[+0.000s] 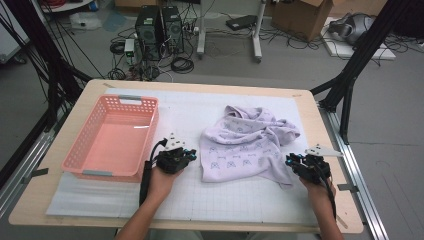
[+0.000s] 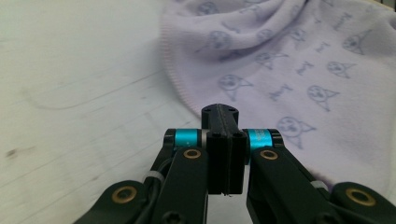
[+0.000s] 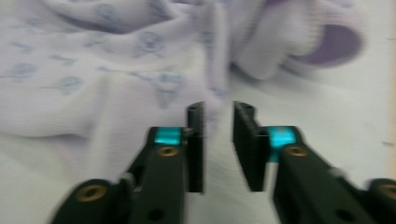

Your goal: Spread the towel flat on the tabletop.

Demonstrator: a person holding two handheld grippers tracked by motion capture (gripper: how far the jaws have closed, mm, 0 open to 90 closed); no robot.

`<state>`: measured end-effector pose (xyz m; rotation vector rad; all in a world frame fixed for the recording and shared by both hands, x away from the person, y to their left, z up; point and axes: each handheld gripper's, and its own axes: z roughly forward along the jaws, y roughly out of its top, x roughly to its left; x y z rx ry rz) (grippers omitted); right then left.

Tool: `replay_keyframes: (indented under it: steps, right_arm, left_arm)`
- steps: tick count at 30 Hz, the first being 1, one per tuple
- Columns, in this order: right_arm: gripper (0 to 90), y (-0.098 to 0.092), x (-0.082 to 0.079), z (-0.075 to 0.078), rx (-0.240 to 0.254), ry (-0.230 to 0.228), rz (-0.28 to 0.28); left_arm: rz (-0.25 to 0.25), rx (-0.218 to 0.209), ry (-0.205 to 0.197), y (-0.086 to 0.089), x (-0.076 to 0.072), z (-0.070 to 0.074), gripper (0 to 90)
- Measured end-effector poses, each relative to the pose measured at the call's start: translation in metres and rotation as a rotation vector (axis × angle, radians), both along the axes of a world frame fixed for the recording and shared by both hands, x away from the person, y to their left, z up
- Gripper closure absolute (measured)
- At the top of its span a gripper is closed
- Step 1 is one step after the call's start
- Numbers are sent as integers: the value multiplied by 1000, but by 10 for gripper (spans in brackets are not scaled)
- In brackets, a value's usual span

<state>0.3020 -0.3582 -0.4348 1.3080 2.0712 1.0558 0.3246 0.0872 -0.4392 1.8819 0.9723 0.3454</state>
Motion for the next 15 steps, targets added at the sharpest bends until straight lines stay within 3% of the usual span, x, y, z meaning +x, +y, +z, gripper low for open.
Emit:
replay_keyframes:
  steps: [1, 4, 7, 9, 10, 12, 13, 14, 15]
  right_arm:
    - [789, -2, 3, -3, 3, 24, -5]
    - [679, 2, 10, -13, 40, 102, 37]
    - [592, 16, 12, -15, 81, 110, 85]
    - [528, 29, 11, -16, 60, 110, 105]
    - [543, 35, 10, -15, 23, 94, 108]
    - [544, 43, 9, -15, 24, 95, 130]
    - [541, 45, 8, -14, 16, 92, 132]
    - [521, 45, 8, -13, 25, 92, 134]
    - [511, 42, 7, -11, 63, 92, 138]
  left_arm:
    - [-14, -25, 9, 0, 0, -1, 892]
    - [-85, -59, 46, -10, 0, -5, 609]
    - [-117, -49, 74, -26, 1, -9, 467]
    - [-142, -30, 99, -35, 1, -11, 427]
    - [-156, -5, 104, -41, 0, -13, 427]
    - [-163, 87, 59, -50, -4, -12, 442]
    - [-159, 124, 29, -53, -6, -11, 534]
    - [-153, 154, 13, -54, -8, -11, 705]
    - [-150, 153, 13, -54, -8, -10, 829]
